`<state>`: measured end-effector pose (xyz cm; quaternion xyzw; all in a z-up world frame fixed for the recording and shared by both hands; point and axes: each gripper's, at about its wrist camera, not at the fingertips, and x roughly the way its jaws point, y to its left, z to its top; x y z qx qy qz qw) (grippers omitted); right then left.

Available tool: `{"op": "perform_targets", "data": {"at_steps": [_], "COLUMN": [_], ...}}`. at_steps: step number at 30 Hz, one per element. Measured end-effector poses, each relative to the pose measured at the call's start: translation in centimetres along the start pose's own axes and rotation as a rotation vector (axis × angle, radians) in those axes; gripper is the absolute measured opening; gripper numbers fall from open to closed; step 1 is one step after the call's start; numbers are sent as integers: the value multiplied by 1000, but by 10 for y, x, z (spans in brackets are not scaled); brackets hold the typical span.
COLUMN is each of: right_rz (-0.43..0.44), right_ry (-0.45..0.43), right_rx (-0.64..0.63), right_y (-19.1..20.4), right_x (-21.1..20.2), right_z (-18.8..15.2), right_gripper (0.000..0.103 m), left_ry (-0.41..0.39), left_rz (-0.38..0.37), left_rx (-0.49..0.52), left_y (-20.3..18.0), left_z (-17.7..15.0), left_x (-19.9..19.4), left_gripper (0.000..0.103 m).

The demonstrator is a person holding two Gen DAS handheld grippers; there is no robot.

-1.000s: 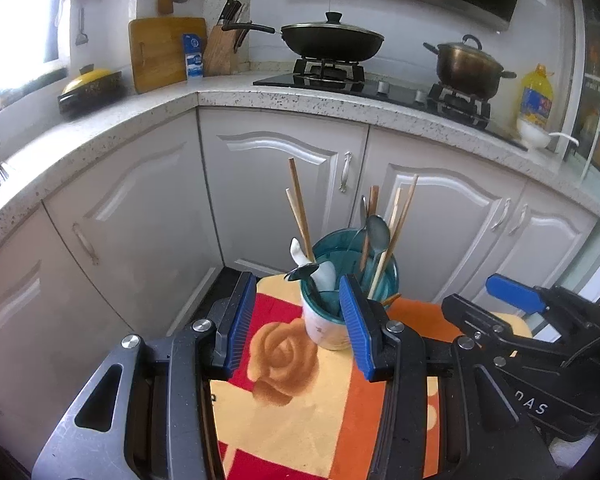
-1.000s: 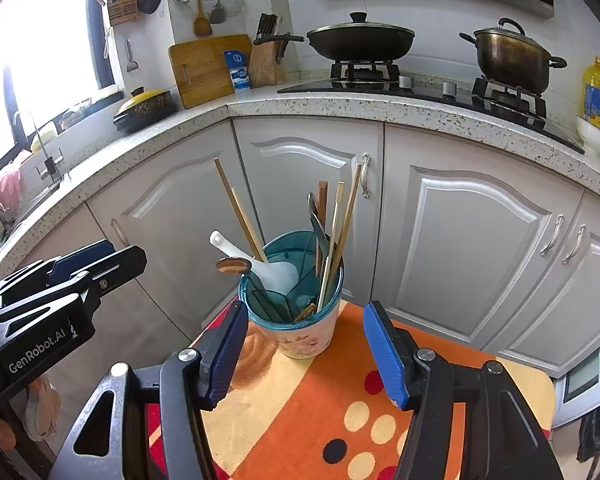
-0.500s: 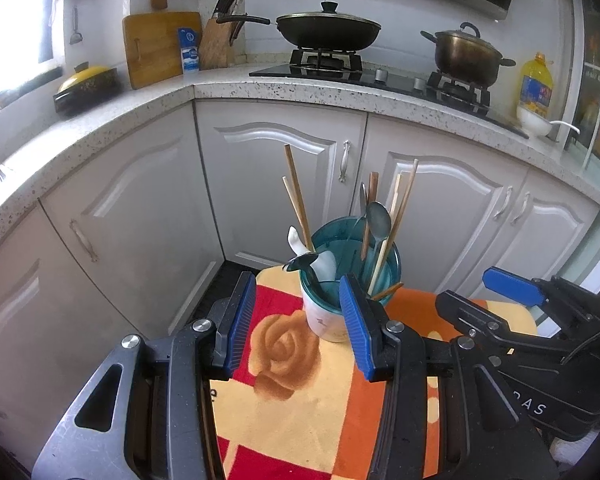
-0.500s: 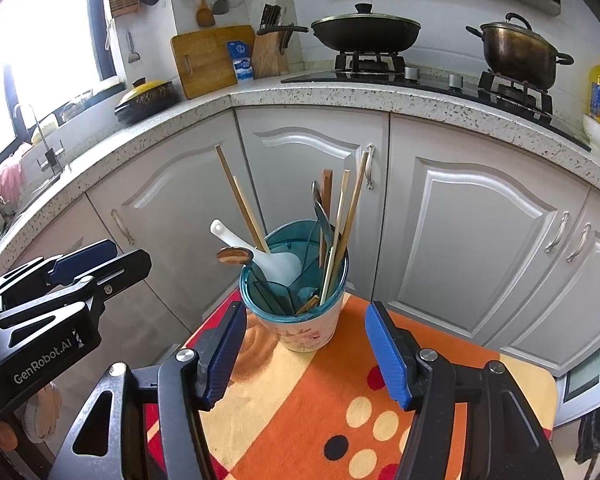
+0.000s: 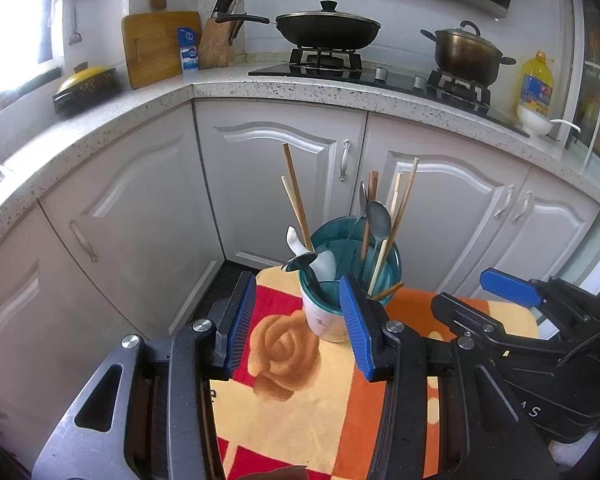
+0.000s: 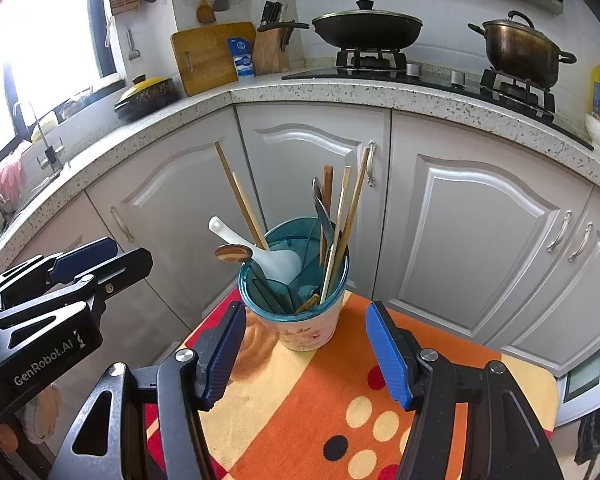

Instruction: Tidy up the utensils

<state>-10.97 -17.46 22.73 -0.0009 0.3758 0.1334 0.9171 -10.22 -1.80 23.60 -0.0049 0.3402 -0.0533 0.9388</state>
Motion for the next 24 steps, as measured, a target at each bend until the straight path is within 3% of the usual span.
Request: {"op": "perform_targets", "data": {"at_steps": [24], "right_rz": [-9], "right_ry": [18], "right_rx": [27], "right_y": [-13], "right_x": [1], "right_z": [-13], "right_gripper": [62], "left_ry": [-16], "left_rz": [-15], "left_rx": [3], "left_y": [-5], "left_z": [-5], "left_x": [-6], "left_gripper": [43]}}
